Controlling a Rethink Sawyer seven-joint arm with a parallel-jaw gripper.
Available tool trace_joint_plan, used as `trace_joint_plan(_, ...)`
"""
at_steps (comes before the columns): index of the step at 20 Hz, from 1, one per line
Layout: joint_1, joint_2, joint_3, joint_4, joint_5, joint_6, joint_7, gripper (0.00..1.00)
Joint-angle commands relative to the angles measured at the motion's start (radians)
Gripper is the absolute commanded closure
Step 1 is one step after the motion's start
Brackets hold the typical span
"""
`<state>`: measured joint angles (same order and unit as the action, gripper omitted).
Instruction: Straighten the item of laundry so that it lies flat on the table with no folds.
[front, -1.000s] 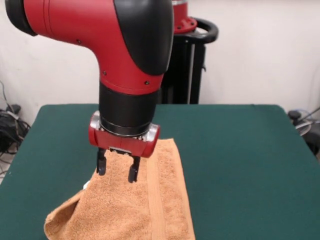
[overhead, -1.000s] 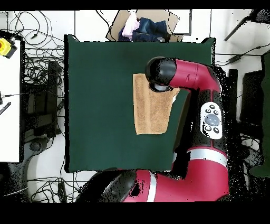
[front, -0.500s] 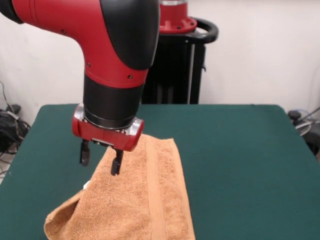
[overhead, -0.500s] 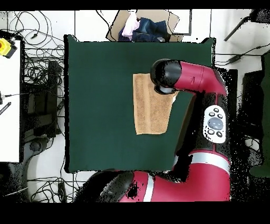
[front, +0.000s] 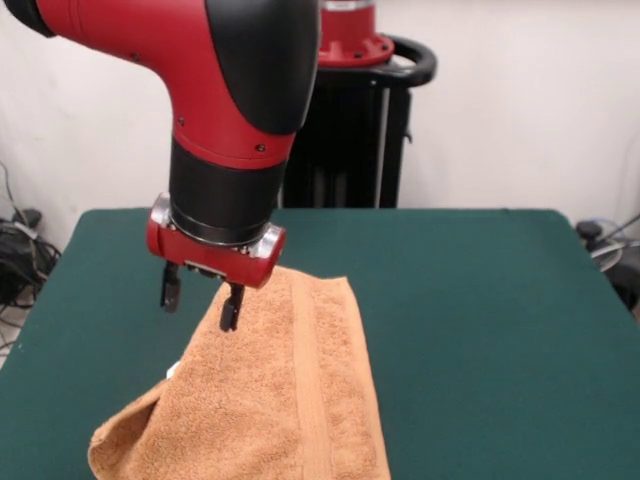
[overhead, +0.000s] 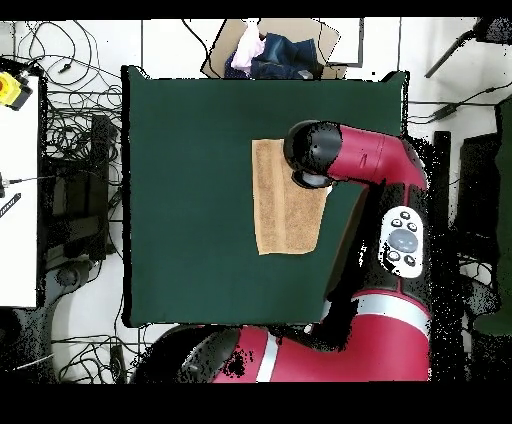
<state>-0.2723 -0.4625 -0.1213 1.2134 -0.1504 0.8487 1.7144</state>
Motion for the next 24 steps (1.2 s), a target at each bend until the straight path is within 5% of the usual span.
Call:
trace_joint_plan(1,0.039,0.023,-0.018,0.154,0.059,-0.048,0.331,0.0)
trace_joint_plan(10,0.024,0.019,-0.073,0.146,0.05,-0.082,0.321,0.0)
trace_joint_plan(19,-0.186,0.079,0.067,0.029,-0.003,-0.119,-0.044,0.0)
trace_joint_plan(24,-0.215,0.157,0.099,-0.058,-0.045,-0.123,-0.086,0.0)
